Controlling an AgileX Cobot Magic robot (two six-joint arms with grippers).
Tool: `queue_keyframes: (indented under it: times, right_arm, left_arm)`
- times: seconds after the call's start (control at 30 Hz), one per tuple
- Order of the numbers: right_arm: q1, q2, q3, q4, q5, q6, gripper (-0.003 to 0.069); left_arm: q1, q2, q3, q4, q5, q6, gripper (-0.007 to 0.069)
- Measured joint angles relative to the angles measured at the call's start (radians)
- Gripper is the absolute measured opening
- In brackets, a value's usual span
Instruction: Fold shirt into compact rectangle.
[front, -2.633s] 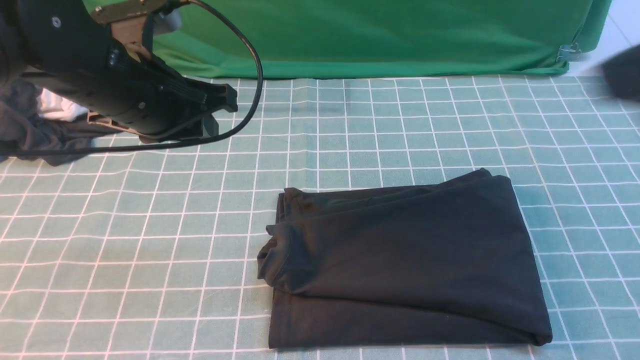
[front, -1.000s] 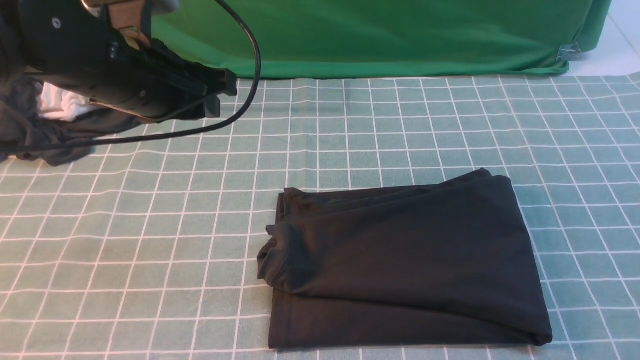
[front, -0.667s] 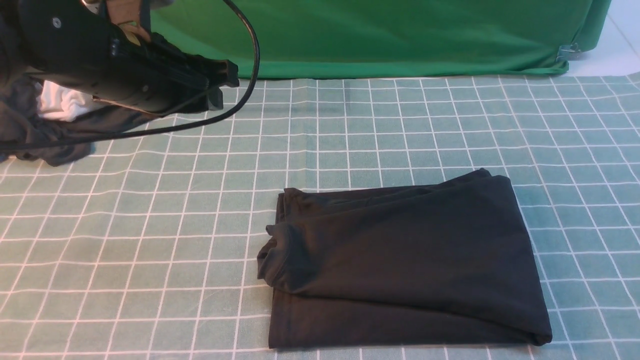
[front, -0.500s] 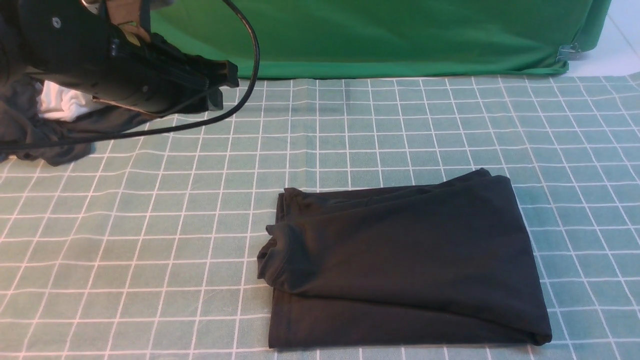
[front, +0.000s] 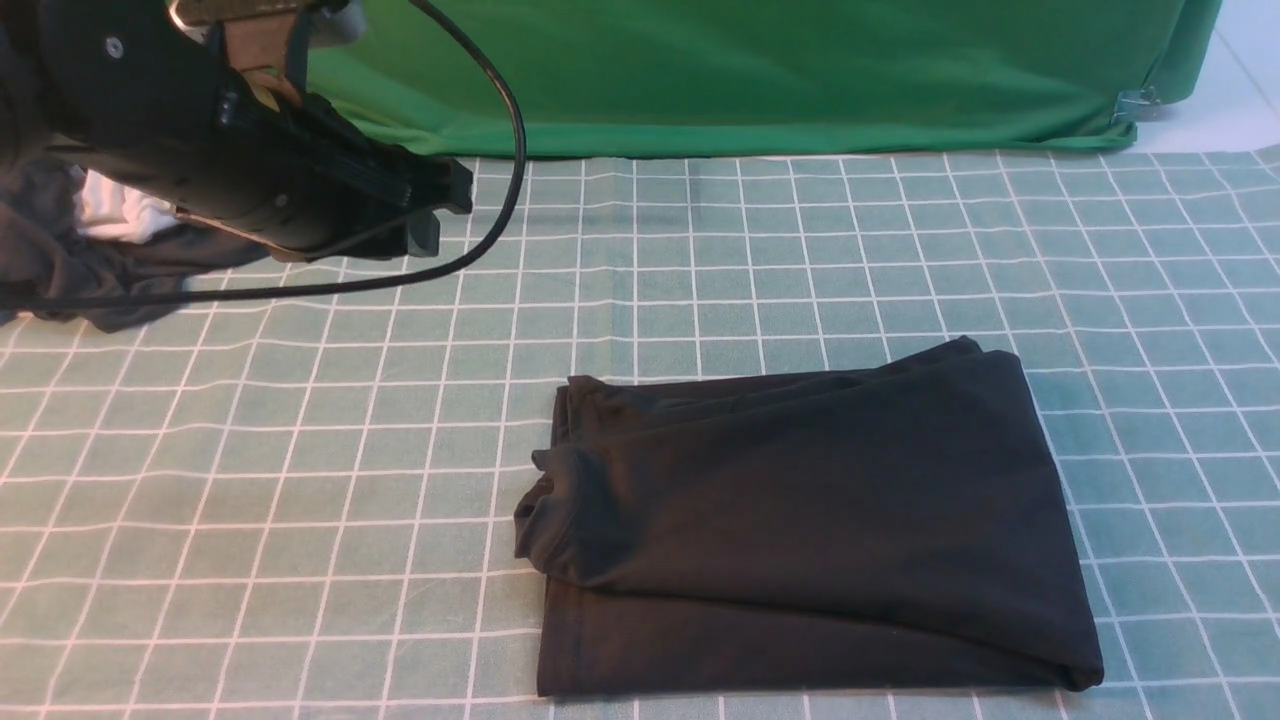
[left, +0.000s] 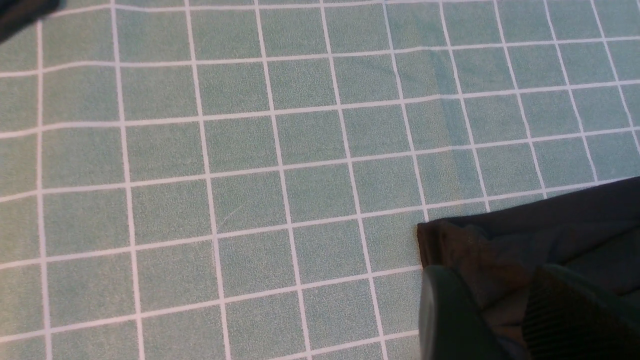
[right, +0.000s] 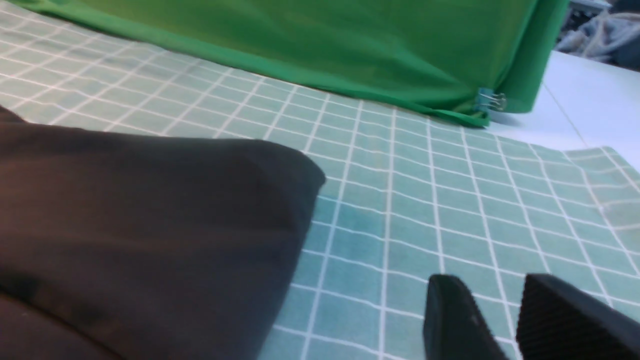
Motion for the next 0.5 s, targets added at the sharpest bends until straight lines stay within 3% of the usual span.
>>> queue_keyframes:
  times: [0.2,0.5]
  right_arm:
    - [-0.053,0.000,0.000,-0.001,0.000,0.000,0.0214]
    - [-0.121,0.000,0.000,-0.001,0.000,0.000,0.0235]
  left_arm:
    - [0.000,0.000,0.000,0.000,0.006,0.006,0.0197]
    - [0.000,-0.092,0.000,0.019,0.051,0.066,0.0024]
